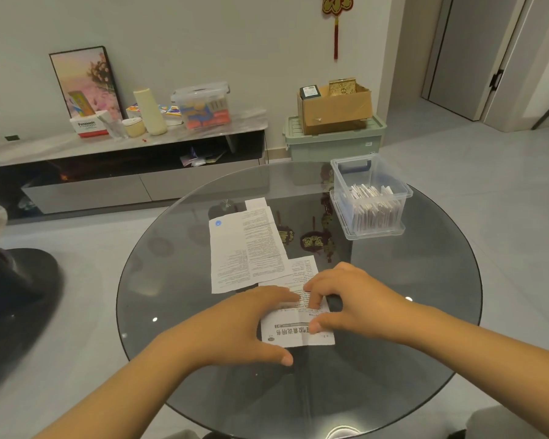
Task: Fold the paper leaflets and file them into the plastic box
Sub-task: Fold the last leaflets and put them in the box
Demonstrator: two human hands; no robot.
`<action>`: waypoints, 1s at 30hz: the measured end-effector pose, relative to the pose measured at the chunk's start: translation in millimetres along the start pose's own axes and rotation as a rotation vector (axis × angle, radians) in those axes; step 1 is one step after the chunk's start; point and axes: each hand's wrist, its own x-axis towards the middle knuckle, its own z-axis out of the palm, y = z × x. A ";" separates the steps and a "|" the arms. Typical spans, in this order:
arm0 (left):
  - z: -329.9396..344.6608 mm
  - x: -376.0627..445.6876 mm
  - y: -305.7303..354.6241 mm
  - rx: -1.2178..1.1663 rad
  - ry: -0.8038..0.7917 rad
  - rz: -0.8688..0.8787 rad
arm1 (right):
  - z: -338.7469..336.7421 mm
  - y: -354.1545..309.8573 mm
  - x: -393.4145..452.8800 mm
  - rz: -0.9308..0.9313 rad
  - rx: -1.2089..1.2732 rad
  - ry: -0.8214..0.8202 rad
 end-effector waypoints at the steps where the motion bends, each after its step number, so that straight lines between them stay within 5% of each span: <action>1: -0.3 0.1 0.2 -0.022 0.041 0.016 | 0.1 0.8 1.1 0.005 0.024 0.000; 10: -2.8 0.8 5.2 -0.002 0.073 0.086 | 0.9 8.4 6.7 0.041 0.168 0.023; 24: -1.1 12.0 -7.2 -0.089 0.329 0.015 | -2.4 7.4 1.6 0.048 0.221 -0.012; 30: -2.0 17.8 -8.8 -0.237 0.469 -0.046 | 2.4 7.7 12.2 0.084 0.247 0.139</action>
